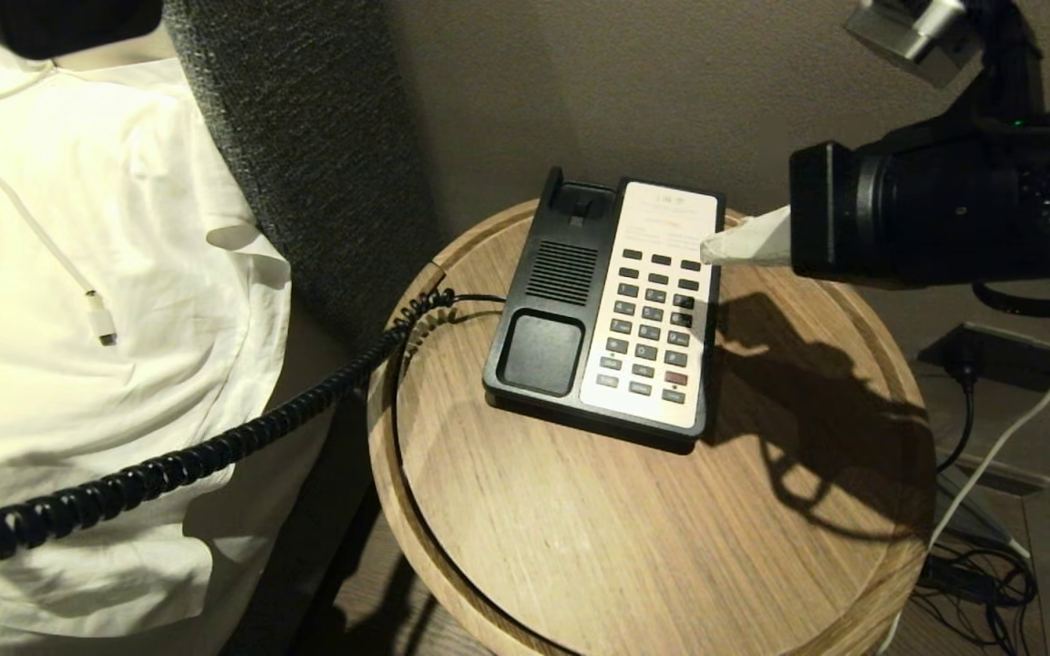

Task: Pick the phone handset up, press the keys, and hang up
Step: Dial the number

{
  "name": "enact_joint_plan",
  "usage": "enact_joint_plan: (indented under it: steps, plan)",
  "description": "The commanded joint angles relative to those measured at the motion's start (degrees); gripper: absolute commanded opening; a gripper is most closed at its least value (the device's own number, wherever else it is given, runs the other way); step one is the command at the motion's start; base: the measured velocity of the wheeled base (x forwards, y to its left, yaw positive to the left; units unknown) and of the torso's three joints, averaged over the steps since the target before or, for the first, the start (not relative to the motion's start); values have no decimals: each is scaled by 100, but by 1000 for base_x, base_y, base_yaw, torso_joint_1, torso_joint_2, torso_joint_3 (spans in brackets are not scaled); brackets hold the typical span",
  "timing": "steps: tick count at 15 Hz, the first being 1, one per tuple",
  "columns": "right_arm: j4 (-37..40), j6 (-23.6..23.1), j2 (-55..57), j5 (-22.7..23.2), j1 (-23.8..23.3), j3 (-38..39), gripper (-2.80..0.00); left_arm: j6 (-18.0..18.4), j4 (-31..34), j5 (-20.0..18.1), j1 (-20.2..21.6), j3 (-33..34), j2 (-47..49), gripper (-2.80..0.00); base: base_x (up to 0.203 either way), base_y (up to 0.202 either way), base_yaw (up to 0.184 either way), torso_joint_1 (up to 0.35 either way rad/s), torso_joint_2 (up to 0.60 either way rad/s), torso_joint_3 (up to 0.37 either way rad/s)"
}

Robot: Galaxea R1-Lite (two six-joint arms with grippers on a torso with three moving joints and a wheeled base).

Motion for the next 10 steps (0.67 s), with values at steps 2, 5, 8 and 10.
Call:
enact_joint_plan:
  steps: [2, 5, 8, 10]
  plan:
    - [-37, 22, 247, -146, 100, -3, -280, -29, 16, 6, 11, 2, 18, -280, 0, 0, 0, 0, 0, 0]
    - [-93, 17, 478, -191, 106, -145, -280, -29, 12, 6, 20, 1, 14, -280, 0, 0, 0, 0, 0, 0]
    - [-82, 16, 622, -198, 112, -202, -280, -29, 12, 6, 28, 10, 9, -280, 0, 0, 0, 0, 0, 0]
    - [-95, 20, 700, -198, 115, -205, -280, -29, 12, 9, 32, 1, 21, -280, 0, 0, 0, 0, 0, 0]
